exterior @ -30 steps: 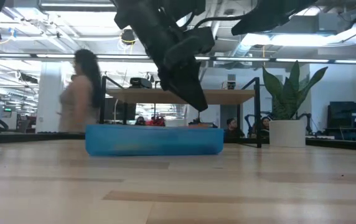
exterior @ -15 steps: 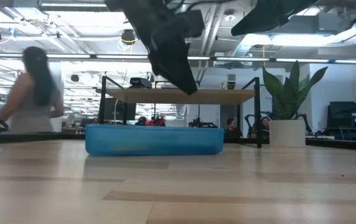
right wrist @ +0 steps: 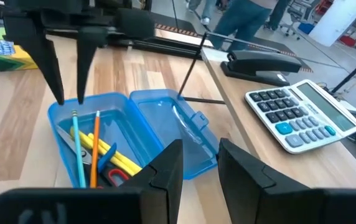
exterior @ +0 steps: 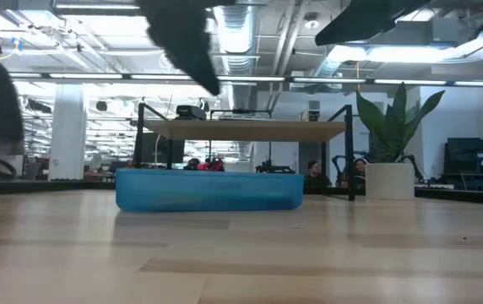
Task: Pack school essentials
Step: Put the green sticky note into the supply box
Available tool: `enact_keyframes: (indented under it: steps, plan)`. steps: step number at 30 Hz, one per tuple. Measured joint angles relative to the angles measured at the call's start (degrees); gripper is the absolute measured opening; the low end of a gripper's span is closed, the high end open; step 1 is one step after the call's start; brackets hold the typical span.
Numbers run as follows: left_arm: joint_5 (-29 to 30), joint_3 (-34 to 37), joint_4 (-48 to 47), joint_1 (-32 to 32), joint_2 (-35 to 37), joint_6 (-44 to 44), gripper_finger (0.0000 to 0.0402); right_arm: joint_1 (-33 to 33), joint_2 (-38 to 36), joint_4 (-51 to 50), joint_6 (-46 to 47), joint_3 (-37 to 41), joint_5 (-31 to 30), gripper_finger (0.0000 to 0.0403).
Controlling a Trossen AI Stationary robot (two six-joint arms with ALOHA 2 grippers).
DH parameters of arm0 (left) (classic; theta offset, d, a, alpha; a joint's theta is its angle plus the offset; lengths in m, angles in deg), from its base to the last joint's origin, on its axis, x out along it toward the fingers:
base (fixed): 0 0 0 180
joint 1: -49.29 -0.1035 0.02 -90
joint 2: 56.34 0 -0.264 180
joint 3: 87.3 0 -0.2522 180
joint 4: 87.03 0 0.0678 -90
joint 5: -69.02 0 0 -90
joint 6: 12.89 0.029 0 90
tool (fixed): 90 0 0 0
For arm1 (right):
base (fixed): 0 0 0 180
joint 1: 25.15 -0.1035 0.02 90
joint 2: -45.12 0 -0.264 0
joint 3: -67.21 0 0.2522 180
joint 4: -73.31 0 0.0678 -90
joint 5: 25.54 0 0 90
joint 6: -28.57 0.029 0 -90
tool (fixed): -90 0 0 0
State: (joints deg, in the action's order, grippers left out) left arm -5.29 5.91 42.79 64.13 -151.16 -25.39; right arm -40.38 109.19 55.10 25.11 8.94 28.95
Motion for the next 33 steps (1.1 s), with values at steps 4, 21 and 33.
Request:
enact_keyframes:
  steps: [4, 21, 33]
  plan:
    - [1.52, 5.53, -0.33, 3.25, 3.39, -4.01, 0.0064, -0.03, 0.0, 0.46, 0.04, -0.03, 0.0, 0.012]
    - [-14.87, 21.26, -18.52, 19.6, 15.79, -41.03, 0.006, -0.02, 0.0, 0.56, -0.85, -0.04, 0.11, 0.012]
    - [-22.91, 21.76, -22.07, 30.18, 15.78, -57.41, 0.0009, -0.12, 0.0, 1.84, -0.91, -0.04, 0.74, 0.012]
